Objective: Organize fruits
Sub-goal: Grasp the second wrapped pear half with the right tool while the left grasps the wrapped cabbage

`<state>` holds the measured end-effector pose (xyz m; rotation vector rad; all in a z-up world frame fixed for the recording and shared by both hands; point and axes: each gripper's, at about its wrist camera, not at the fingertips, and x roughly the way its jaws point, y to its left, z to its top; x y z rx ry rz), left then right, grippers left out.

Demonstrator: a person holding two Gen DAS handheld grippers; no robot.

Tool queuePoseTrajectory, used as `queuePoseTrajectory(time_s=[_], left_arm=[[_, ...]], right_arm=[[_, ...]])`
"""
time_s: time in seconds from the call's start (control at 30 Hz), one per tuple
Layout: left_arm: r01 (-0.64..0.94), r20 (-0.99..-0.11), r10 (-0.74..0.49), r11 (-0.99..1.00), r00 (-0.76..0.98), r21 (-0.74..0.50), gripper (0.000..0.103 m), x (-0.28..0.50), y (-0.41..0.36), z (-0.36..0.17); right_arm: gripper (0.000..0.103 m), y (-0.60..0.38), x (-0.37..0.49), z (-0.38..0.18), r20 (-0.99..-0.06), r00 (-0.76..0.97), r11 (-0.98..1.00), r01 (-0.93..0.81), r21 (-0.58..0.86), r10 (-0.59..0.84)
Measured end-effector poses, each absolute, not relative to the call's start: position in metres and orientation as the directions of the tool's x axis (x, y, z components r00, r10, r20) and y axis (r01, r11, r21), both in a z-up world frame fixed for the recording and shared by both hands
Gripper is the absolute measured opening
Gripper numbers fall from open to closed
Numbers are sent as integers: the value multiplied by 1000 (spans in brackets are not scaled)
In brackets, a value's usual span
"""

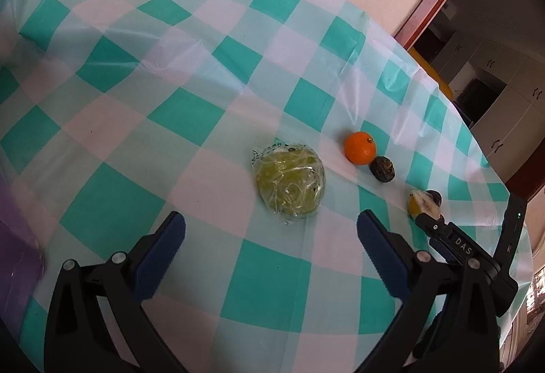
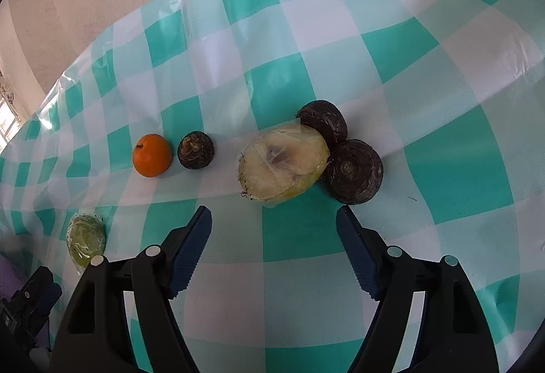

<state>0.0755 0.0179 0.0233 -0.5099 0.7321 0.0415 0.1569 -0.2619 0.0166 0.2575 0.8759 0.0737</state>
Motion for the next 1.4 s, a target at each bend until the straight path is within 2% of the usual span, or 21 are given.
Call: queuePoseTrajectory(time_s=[0.13, 0.3, 0.43, 0.5, 0.57, 0.63, 0.77, 0.93, 1.1, 1.17, 1.23, 1.27, 1.3, 1.33, 1.4], left_arm=[[-177, -654, -129, 908, 745, -381, 101, 77, 6, 26], [-161, -661, -132, 918, 738, -363, 101, 78, 2, 25], [-143, -666, -141, 924, 733, -353, 101, 79, -1, 25], [-137, -667, -143, 927, 732, -350, 101, 80, -3, 25], [-133, -670, -145, 929, 728, -346, 101, 81, -4, 24], [-133, -673, -146, 929, 725, -344, 101, 82, -5, 24], [-139, -677, -143, 928, 722, -345, 101, 84, -4, 23], [-152, -674, -128, 928, 728, -340, 101, 91, -2, 24], [-188, -723, -103, 932, 683, -311, 101, 123, -1, 18], [-189, -735, -87, 940, 672, -284, 98, 133, -3, 18], [-173, -740, -83, 950, 667, -262, 82, 141, -7, 17], [-187, -738, -39, 957, 674, -221, 77, 145, -7, 13], [-165, -748, -59, 961, 661, -222, 68, 146, -13, 17], [-161, -753, -45, 967, 657, -198, 65, 147, -16, 17], [-153, -767, -13, 978, 642, -145, 65, 150, -24, 16]], right_arm=[[75, -258, 171, 14, -764, 623, 971, 26, 237, 170], [74, -234, 200, 14, -793, 600, 993, -24, 118, 109], [77, -217, 218, 10, -817, 576, 999, -41, 17, 38], [75, -213, 221, 11, -814, 581, 999, -46, -3, 25], [69, -214, 220, 11, -810, 585, 999, -34, 2, 22], [59, -219, 216, 12, -804, 594, 1000, -15, 17, 23], [57, -231, 205, 15, -797, 603, 998, 3, 62, 47], [57, -247, 186, 17, -766, 624, 977, 16, 211, 155], [57, -252, 167, 18, -745, 635, 960, 18, 279, 205], [57, -255, 163, 17, -732, 639, 949, 15, 316, 234], [57, -257, 161, 18, -721, 643, 939, 10, 345, 258], [57, -260, 160, 17, -717, 644, 935, 10, 354, 265], [57, -260, 161, 17, -716, 645, 933, 11, 359, 268], [57, -260, 160, 18, -714, 645, 931, 12, 364, 271], [57, -258, 159, 15, -711, 646, 929, 11, 371, 277]])
